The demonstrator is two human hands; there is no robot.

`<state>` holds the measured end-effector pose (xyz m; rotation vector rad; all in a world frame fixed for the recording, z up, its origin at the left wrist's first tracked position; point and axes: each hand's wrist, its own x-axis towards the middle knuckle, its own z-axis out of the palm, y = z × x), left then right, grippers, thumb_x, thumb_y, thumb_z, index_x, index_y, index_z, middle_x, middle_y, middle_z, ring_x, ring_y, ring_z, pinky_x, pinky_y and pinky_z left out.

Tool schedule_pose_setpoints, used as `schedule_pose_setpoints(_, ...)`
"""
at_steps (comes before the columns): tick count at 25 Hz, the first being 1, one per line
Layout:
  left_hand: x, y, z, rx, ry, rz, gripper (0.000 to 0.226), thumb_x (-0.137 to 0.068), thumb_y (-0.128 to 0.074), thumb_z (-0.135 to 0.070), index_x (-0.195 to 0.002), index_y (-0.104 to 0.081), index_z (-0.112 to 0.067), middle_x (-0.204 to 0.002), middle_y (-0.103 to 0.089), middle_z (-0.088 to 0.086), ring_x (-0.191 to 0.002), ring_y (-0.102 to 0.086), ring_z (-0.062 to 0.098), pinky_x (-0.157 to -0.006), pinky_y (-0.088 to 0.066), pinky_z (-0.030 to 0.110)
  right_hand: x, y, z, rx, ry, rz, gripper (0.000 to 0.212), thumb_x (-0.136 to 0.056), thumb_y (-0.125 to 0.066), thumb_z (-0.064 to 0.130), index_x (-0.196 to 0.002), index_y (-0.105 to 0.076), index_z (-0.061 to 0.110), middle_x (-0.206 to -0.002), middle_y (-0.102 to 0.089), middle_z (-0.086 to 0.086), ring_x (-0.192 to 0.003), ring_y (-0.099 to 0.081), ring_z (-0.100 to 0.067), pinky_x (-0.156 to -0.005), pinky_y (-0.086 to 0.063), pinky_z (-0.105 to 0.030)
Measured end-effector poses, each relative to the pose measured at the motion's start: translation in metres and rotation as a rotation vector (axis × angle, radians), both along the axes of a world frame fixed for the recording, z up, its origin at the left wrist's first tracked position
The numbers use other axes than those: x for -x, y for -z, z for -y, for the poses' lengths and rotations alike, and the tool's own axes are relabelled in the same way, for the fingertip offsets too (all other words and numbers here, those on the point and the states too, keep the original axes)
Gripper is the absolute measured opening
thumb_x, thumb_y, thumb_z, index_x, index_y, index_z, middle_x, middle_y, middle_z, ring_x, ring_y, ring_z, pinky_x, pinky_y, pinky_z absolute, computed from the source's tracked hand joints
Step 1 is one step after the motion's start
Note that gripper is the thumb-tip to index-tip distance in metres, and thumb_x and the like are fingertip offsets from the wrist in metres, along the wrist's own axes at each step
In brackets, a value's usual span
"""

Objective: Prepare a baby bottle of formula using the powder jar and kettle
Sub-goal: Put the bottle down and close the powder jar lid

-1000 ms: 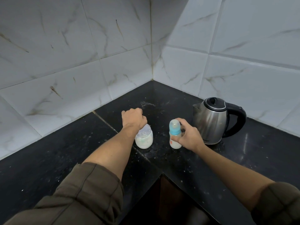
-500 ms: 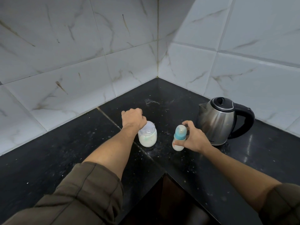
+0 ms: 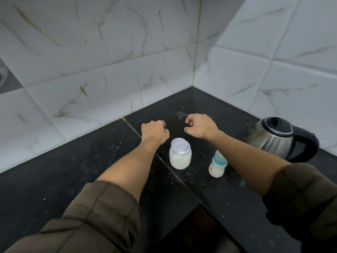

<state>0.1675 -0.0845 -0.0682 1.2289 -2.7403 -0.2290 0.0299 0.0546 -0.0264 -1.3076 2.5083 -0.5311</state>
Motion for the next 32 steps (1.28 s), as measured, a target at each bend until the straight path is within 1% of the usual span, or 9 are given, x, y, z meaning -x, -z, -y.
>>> schedule_pose_setpoints(3, 0.001, 0.008, 0.017, -0.011, -0.003, 0.018, 0.034, -0.101, -0.052, -0.034, -0.13, -0.067, -0.025, -0.102, -0.076, 0.001, -0.099, -0.069, 0.024, -0.104, -0.042, 0.045, 0.005, 0.012, 0.033, -0.147, -0.013, -0.002, 0.045, -0.09, -0.076, 0.031, -0.132, -0.067, 0.019, -0.12, -0.07, -0.007, -0.093, -0.066, -0.023, -0.081, -0.055, -0.034)
schedule_pose_setpoints(5, 0.005, 0.015, 0.029, -0.022, -0.004, 0.032, 0.034, -0.101, -0.052, -0.034, -0.13, -0.067, -0.025, -0.101, -0.076, 0.001, -0.098, -0.069, 0.025, -0.104, -0.041, 0.045, 0.009, 0.024, 0.049, -0.257, -0.045, 0.034, 0.051, -0.087, -0.079, 0.033, -0.134, -0.065, 0.018, -0.119, -0.069, -0.008, -0.084, -0.07, -0.025, -0.078, -0.062, -0.038)
schedule_pose_setpoints(12, 0.026, 0.035, 0.057, -0.037, 0.008, 0.065, 0.032, -0.098, -0.051, -0.032, -0.123, -0.069, -0.025, -0.097, -0.075, 0.001, -0.094, -0.068, 0.026, -0.095, -0.041, 0.042, 0.022, 0.062, 0.076, -0.468, -0.103, -0.002, 0.067, -0.08, -0.085, 0.046, -0.135, -0.062, 0.014, -0.119, -0.068, -0.011, -0.09, -0.066, -0.028, -0.084, -0.063, -0.041)
schedule_pose_setpoints(16, 0.034, 0.047, 0.058, -0.056, 0.004, 0.082, 0.03, -0.099, -0.052, -0.034, -0.122, -0.069, -0.026, -0.097, -0.075, 0.0, -0.093, -0.068, 0.025, -0.095, -0.041, 0.042, 0.022, 0.074, 0.085, -0.54, -0.143, -0.016, 0.057, -0.083, -0.084, 0.041, -0.128, -0.064, 0.013, -0.105, -0.068, -0.009, -0.073, -0.062, -0.02, -0.071, -0.056, -0.034)
schedule_pose_setpoints(19, 0.037, 0.049, 0.057, -0.067, 0.007, 0.093, 0.03, -0.1, -0.053, -0.036, -0.124, -0.068, -0.025, -0.097, -0.074, 0.0, -0.094, -0.068, 0.024, -0.097, -0.041, 0.043, 0.024, 0.078, 0.086, -0.554, -0.135, 0.014, 0.053, -0.085, -0.081, 0.033, -0.13, -0.064, 0.01, -0.104, -0.067, -0.009, -0.078, -0.065, -0.022, -0.074, -0.058, -0.035)
schedule_pose_setpoints(22, 0.037, 0.045, 0.055, -0.075, 0.003, 0.098, 0.031, -0.1, -0.053, -0.035, -0.125, -0.068, -0.025, -0.098, -0.074, 0.0, -0.096, -0.068, 0.024, -0.098, -0.041, 0.044, 0.029, 0.075, 0.081, -0.436, -0.086, 0.067, 0.07, -0.081, -0.081, 0.046, -0.142, -0.059, 0.02, -0.123, -0.064, -0.009, -0.098, -0.068, -0.028, -0.086, -0.062, -0.04)
schedule_pose_setpoints(25, 0.036, 0.035, 0.046, -0.08, -0.017, 0.067, 0.034, -0.099, -0.052, -0.034, -0.129, -0.067, -0.026, -0.103, -0.075, 0.001, -0.101, -0.068, 0.026, -0.097, -0.042, 0.043, 0.033, 0.062, 0.073, -0.127, -0.001, 0.113, 0.075, -0.081, -0.081, 0.052, -0.147, -0.055, 0.026, -0.142, -0.054, -0.012, -0.123, -0.059, -0.033, -0.098, -0.055, -0.043)
schedule_pose_setpoints(29, 0.03, 0.02, 0.027, -0.07, -0.035, 0.03, 0.036, -0.1, -0.051, -0.03, -0.132, -0.066, -0.027, -0.111, -0.075, 0.004, -0.107, -0.068, 0.029, -0.096, -0.045, 0.041, 0.024, 0.036, 0.062, 0.201, 0.101, 0.335, 0.064, -0.079, -0.085, 0.04, -0.129, -0.05, 0.021, -0.129, -0.056, -0.007, -0.115, -0.059, -0.026, -0.085, -0.05, -0.032)
schedule_pose_setpoints(32, 0.019, 0.006, 0.011, -0.08, -0.052, -0.008, 0.036, -0.1, -0.052, -0.025, -0.133, -0.066, -0.026, -0.115, -0.075, 0.005, -0.109, -0.068, 0.029, -0.096, -0.047, 0.042, 0.005, 0.025, 0.042, 0.298, 0.11, 0.4, 0.054, -0.078, -0.085, 0.039, -0.116, -0.051, 0.021, -0.118, -0.058, -0.002, -0.107, -0.061, -0.021, -0.076, -0.049, -0.027)
